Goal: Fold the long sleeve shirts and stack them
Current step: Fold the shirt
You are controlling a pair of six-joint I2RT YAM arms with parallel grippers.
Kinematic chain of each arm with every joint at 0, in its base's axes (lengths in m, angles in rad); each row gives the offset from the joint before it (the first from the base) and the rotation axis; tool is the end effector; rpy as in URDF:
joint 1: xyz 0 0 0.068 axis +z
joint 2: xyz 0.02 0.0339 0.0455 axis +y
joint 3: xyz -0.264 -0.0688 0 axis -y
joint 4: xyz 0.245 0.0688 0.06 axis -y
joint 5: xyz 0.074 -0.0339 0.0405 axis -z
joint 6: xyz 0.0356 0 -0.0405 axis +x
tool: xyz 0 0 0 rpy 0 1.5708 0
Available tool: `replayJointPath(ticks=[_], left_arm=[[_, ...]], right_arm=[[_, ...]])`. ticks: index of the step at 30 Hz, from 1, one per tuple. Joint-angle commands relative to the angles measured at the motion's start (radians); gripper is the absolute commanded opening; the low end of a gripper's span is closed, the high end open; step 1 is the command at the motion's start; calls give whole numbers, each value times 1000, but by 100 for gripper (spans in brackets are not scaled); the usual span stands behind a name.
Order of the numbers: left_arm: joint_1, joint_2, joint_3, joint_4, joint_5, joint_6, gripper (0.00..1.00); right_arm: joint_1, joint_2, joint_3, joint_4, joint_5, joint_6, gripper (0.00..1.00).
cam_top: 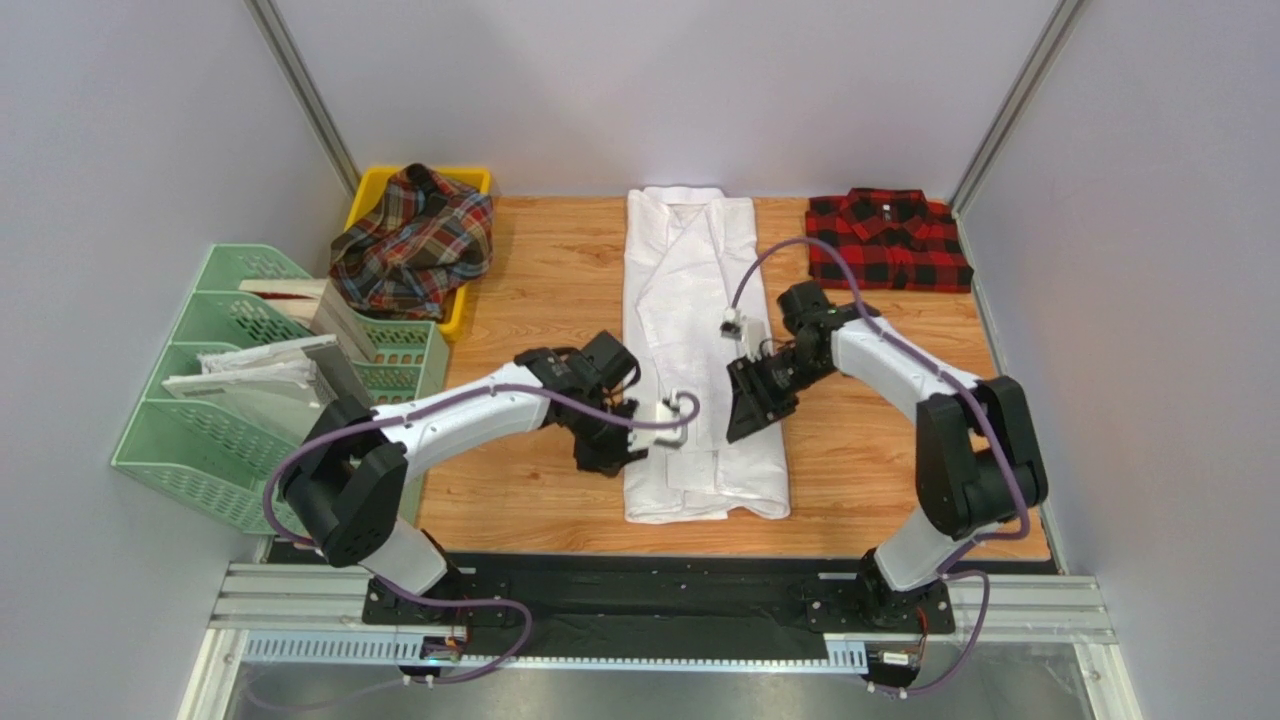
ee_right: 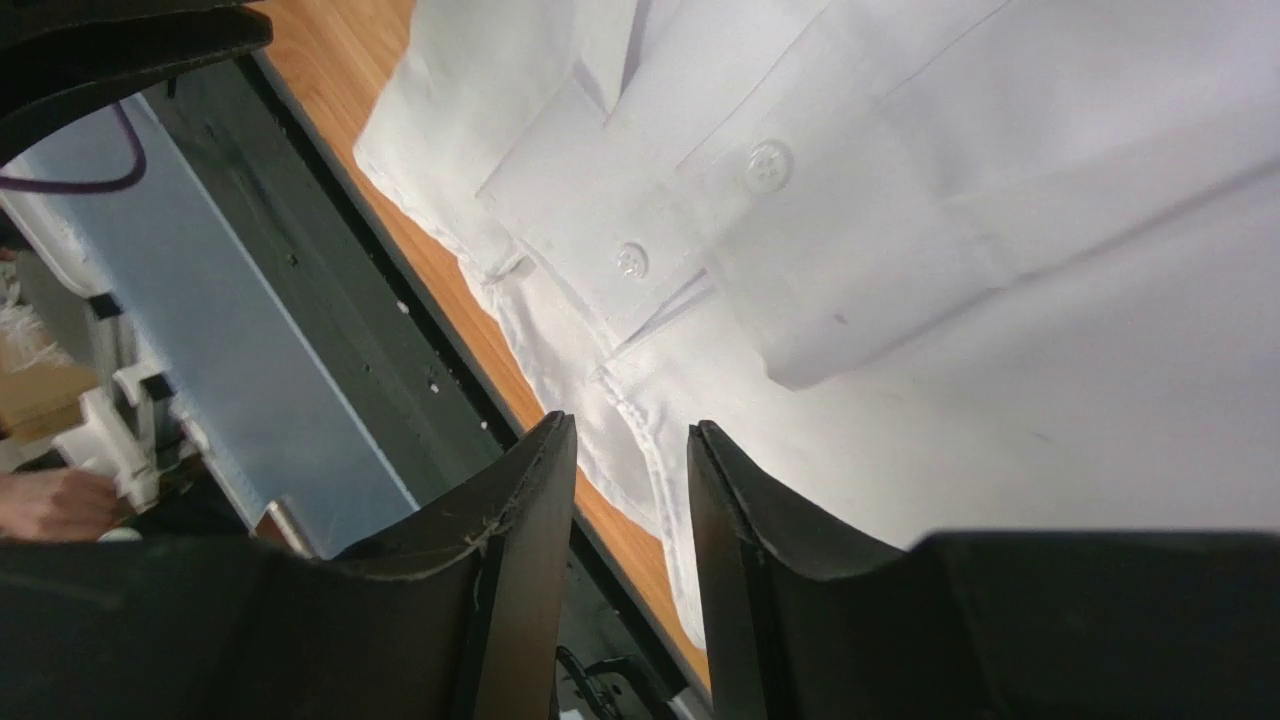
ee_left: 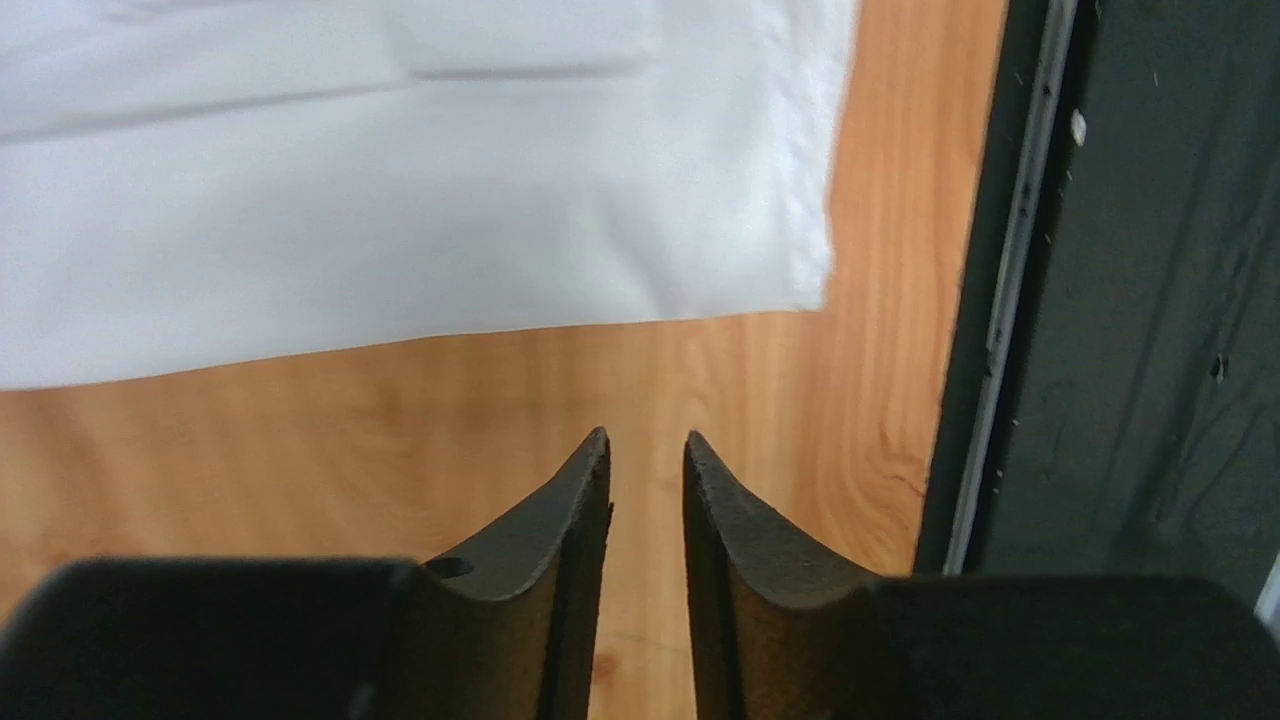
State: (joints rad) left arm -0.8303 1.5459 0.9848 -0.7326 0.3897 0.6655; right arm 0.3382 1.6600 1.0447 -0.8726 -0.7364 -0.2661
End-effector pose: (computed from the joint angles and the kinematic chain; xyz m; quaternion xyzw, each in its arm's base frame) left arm 0.1803 -0.2173 0.1950 0.6804 0.6942 -0.2023 0.1192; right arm 0.2624 0.1176 0.1840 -0.2916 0.8855 0.3608 0.0257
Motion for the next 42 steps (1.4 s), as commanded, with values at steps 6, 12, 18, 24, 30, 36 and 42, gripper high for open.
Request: replayJointPath(ticks=[6,12,18,24,30,36,42], left_arm=[[132,298,521,-45,20,-188,40],[138,494,650,-110,-75,-162,40],[177,572,652,-174,-95,-149,35],[215,525,537,-191,-103,-93,33],[258,485,460,-162,-94,-101,33],[266,445,469,-160,-18,-138,36],[338,268,508,-183,64,-116,50]], right_arm=[[-80,61,227,-20,325,-96,40],[-84,211,294,9,394,-50,40],[-65,339,308,43,315,24,39],[-8,380,281,89,281,67,39],[15,357,262,107,268,100,40],[15,348,296,80,319,67,42],[13,123,290,12,226,-13,46]])
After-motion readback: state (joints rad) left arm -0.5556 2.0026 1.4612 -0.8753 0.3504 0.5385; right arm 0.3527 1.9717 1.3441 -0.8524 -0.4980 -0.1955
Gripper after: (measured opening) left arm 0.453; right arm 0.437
